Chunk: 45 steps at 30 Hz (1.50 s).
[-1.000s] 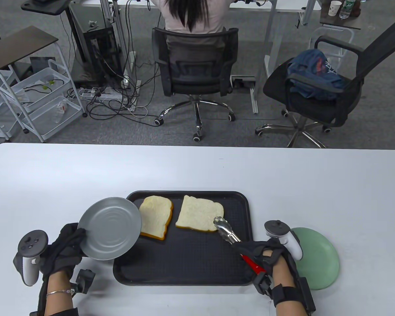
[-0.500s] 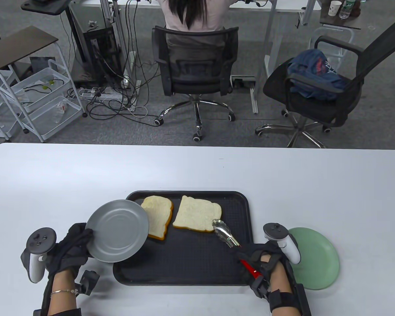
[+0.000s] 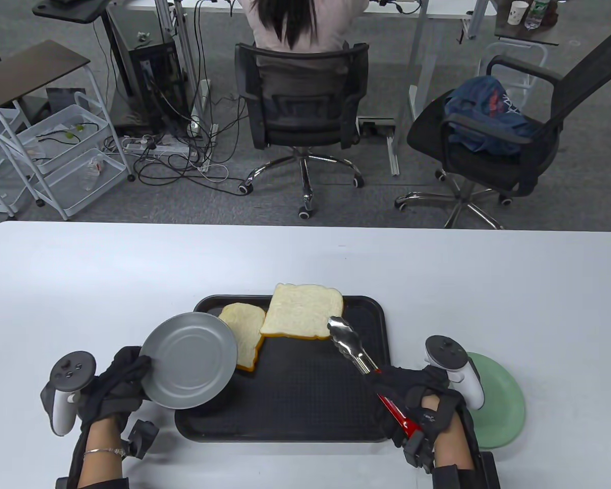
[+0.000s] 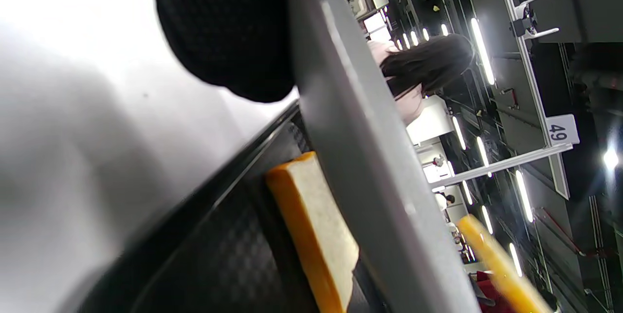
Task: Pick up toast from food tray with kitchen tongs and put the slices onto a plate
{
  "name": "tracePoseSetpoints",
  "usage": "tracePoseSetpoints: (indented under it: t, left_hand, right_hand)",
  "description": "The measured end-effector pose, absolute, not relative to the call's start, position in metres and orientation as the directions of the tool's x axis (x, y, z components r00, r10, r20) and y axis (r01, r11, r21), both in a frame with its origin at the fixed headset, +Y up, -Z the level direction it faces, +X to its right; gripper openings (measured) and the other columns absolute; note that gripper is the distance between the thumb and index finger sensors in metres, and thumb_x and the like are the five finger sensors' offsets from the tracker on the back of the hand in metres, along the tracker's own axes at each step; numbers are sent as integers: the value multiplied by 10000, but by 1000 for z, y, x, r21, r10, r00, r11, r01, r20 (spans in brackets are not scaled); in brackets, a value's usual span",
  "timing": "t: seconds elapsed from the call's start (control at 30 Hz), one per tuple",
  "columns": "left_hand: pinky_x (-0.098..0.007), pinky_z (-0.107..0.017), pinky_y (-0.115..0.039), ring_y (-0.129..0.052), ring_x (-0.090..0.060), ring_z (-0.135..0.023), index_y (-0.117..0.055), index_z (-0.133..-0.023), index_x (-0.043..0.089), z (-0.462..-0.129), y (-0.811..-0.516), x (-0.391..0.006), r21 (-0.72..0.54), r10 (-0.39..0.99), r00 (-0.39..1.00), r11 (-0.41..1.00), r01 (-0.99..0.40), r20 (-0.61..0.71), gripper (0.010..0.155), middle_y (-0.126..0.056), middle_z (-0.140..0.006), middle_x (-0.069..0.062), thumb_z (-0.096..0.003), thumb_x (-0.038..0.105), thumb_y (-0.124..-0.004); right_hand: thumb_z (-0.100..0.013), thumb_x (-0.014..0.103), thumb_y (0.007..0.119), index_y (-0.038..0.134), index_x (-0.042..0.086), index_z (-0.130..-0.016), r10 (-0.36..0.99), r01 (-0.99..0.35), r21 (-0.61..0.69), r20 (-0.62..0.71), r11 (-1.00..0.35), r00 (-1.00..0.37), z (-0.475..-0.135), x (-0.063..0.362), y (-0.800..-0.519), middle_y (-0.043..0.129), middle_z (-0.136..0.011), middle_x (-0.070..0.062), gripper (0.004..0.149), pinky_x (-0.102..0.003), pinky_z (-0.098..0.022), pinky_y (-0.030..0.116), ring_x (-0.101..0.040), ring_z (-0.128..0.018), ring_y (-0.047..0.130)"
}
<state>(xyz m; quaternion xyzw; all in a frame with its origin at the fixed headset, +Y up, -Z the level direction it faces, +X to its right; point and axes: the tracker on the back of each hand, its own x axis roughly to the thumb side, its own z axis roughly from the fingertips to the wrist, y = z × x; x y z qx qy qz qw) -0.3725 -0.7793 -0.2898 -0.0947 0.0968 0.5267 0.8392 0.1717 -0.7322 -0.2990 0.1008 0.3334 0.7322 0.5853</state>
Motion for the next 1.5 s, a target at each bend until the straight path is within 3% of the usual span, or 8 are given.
tracePoseSetpoints:
  t: [0.27, 0.7, 1.13, 1.5]
  left_hand:
    - [-214, -398, -978, -1054, -213, -552, -507, -1127, 14, -290, -781, -369, -71, 869, 423, 420, -905, -257, 500, -890, -862, -168, -709, 266, -616]
    - [-207, -404, -978, -1053, -206, -558, -497, -1130, 12, -291, -780, -368, -84, 880, 406, 398, -914, -249, 501, -886, -868, -164, -713, 267, -607]
    - [-198, -406, -978, -1053, -197, -560, -488, -1132, 13, -292, -778, -366, -90, 894, 384, 373, -923, -232, 501, -881, -871, -159, -715, 266, -601]
    - [-195, -412, -978, -1051, -196, -566, -478, -1133, 8, -291, -781, -372, -65, 899, 357, 352, -934, -255, 503, -874, -878, -159, -717, 266, -594]
  right_hand:
    - [-482, 485, 718, 637, -115, -835, 943, -695, 711, -152, -103, -295, -292, 119, -707, 949, -467, -298, 701, -373, 9, 954, -297, -126, 1018]
    - [-483, 484, 714, 629, -118, -837, 904, -584, 803, -157, -118, -399, -294, 39, -735, 945, -471, -304, 704, -376, 6, 952, -303, -131, 1017]
    - [-478, 501, 717, 607, -129, -845, 878, -584, 805, -199, -107, -435, -295, 33, -740, 935, -474, -322, 737, -383, 5, 947, -314, -136, 1011]
    - [-443, 613, 732, 543, -151, -886, 897, -613, 786, -210, -80, -388, -295, 49, -731, 914, -469, -370, 903, -362, 25, 940, -318, -127, 1006]
